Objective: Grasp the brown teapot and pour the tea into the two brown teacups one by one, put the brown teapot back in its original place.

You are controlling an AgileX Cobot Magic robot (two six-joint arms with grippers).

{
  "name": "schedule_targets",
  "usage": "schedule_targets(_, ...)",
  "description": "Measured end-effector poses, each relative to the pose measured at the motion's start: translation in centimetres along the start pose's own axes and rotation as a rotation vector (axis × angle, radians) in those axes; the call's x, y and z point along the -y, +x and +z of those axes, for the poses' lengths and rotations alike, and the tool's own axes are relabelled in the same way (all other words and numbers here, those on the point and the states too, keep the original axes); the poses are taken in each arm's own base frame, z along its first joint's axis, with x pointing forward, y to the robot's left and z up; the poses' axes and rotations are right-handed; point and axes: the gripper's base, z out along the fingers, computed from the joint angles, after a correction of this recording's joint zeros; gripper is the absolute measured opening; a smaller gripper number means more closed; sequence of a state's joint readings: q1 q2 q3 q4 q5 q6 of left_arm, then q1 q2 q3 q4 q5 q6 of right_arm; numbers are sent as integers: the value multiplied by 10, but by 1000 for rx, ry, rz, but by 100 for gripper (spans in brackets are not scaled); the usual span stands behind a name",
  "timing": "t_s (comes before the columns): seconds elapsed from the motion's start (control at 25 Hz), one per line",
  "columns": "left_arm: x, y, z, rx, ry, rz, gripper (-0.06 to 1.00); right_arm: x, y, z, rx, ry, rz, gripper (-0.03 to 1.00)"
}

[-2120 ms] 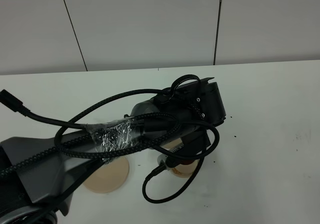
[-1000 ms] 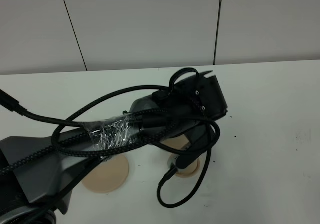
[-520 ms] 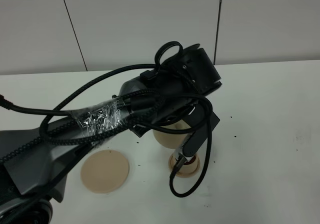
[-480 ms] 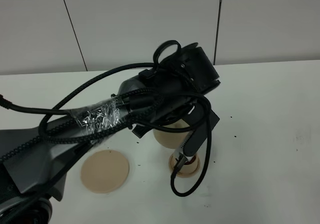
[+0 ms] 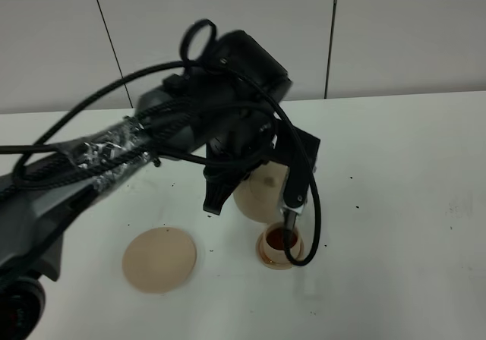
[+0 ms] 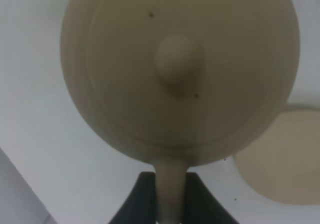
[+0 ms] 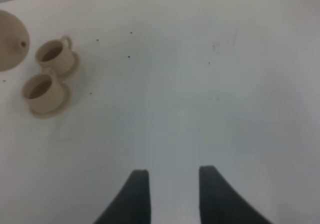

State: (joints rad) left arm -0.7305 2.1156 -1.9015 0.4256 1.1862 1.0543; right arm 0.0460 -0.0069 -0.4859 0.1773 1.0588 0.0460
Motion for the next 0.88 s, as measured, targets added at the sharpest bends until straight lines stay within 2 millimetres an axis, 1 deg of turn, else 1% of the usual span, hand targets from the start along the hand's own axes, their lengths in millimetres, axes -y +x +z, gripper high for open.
schedule_targets(0.12, 0, 3, -2, 47, 22, -59, 17, 0, 0, 0, 0, -1, 0, 24)
schedule_targets(0.4, 2, 4, 2, 178, 113, -145, 17, 0, 0, 0, 0, -1, 0, 24)
schedule_targets(0.88, 2, 7, 4, 186, 121, -165, 17, 0, 0, 0, 0, -1, 0, 24)
